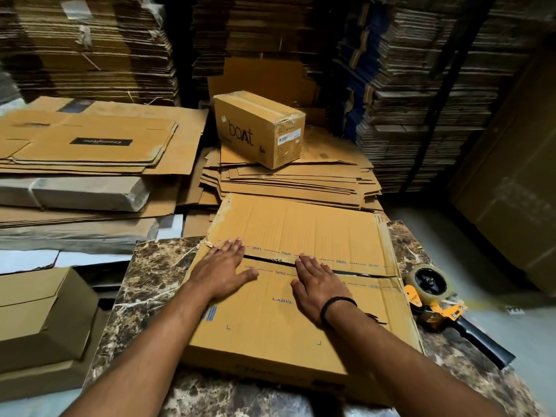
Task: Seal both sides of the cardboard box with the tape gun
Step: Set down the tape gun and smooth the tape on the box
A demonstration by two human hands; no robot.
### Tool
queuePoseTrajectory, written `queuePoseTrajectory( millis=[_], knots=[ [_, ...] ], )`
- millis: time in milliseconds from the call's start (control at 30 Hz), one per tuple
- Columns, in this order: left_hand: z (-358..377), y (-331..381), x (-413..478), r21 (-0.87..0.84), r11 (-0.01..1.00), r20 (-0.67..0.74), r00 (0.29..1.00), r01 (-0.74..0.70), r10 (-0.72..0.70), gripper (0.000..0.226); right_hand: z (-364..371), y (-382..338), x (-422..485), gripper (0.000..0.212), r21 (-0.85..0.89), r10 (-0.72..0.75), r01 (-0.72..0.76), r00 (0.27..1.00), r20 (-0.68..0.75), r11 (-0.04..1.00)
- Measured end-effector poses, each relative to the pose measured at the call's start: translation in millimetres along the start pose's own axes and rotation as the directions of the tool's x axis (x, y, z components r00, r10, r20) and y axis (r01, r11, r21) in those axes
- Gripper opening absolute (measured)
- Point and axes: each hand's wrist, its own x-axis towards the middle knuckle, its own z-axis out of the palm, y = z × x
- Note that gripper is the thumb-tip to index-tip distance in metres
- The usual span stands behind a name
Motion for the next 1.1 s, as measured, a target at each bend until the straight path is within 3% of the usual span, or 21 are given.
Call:
queuePoseTrajectory(
  millis=[100,167,233,333,667,767,867,1000,1033,1100],
  knots=[
    [2,2,0,0.004,1.000,0.027,1.000,0.002,-0.003,0.090,-10,-14,4,0.063,-0.036,0.024,-0.024,1.000,-0.012,0.999],
    [1,3,1,0.003,1.000,0.013,1.000,-0.002,0.002,0.088,-16,-34,12,0.063,-0.027,-0.040,0.039,0.999,-0.035,0.999],
    [2,-2,-1,-0.008,1.000,-0.039,0.999,-0.013,0.013,0.081,-15,-53,19,0.060,-0.004,-0.117,0.117,0.993,-0.029,0.993],
    [5,-4,-6,0.041,0.998,-0.173,0.983,-0.051,0.057,0.065,-2,-63,25,0.060,-0.017,-0.124,0.124,0.992,-0.024,0.992],
    [1,-28,-11,0.127,0.992,-0.045,0.999,-0.015,0.021,0.079,6,-58,29,0.061,-0.015,-0.092,0.092,0.996,-0.017,0.996],
    [-8,-37,-9,0.026,1.000,-0.035,0.999,0.006,-0.005,0.073,5,-58,30,0.060,-0.006,-0.087,0.087,0.996,-0.022,0.996],
    [-12,-46,-11,-0.236,0.972,-0.084,0.996,0.015,-0.036,0.063,6,-60,30,0.060,-0.006,-0.087,0.087,0.996,-0.016,0.996],
    [-8,-53,-16,-0.637,0.771,-0.220,0.955,0.014,-0.199,0.091,7,-59,31,0.060,0.006,-0.083,0.083,0.996,-0.015,0.997],
    [-7,-55,-15,-0.743,0.668,-0.170,0.954,0.039,-0.245,0.094,8,-59,31,0.060,0.006,-0.086,0.086,0.996,-0.008,0.996],
    [-10,-57,-14,-0.945,0.311,0.019,0.967,0.100,-0.255,0.088,9,-59,31,0.059,0.007,-0.086,0.086,0.996,-0.001,0.996]
  ],
)
